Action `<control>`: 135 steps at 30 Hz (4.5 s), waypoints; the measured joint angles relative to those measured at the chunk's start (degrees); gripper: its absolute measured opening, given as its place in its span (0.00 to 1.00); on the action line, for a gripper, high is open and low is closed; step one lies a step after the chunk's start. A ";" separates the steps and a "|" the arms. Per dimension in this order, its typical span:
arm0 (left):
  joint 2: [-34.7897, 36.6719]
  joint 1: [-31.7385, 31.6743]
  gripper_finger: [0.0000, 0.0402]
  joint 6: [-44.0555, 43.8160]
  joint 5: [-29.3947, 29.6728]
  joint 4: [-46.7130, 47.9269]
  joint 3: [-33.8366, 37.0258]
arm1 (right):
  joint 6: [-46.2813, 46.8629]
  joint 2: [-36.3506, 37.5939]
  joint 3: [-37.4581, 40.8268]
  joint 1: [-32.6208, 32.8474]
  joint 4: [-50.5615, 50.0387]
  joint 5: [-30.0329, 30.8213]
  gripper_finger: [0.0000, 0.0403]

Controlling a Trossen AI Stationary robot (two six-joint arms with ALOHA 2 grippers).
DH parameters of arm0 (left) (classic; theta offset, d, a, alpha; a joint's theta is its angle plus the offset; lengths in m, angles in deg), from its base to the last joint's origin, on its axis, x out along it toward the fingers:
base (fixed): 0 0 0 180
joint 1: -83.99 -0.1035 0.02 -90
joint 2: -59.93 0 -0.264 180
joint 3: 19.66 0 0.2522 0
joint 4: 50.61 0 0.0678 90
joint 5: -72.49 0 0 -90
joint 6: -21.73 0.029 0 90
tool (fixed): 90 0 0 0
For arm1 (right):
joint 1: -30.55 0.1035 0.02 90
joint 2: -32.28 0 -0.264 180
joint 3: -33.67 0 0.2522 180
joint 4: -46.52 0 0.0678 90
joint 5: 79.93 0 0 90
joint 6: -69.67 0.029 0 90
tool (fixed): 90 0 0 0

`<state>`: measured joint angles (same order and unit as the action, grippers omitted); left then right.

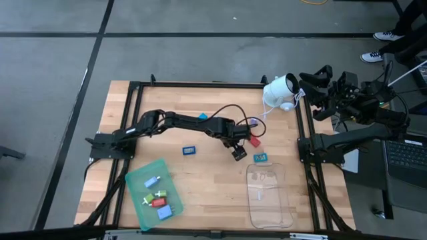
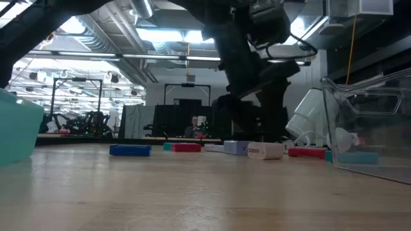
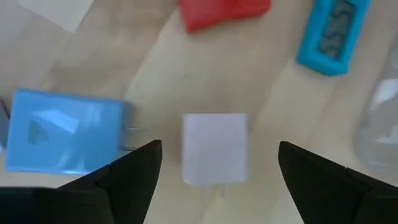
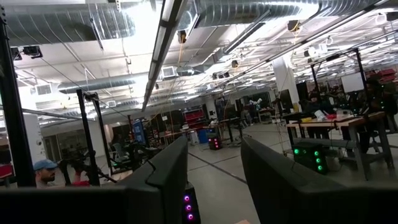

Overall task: Pick & Place Office items
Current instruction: Put the pink charger adapter into the blue bin

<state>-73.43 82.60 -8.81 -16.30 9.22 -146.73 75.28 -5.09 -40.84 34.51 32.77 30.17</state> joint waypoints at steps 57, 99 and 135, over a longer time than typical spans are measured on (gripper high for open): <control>2.35 -0.70 0.47 1.62 -9.69 -5.48 -13.06 | -1.17 -0.11 0.00 0.01 0.57 -0.22 0.39; 34.42 51.48 0.47 -76.51 53.39 34.42 14.83 | -0.07 -0.11 0.00 0.01 0.39 -1.53 0.39; 34.49 58.02 0.72 -90.53 19.02 20.24 44.34 | 4.46 -0.11 0.00 0.01 -0.98 -1.70 0.39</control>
<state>-38.94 140.62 -99.34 2.73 29.46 -102.39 79.73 -5.19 -40.84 34.52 31.78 28.46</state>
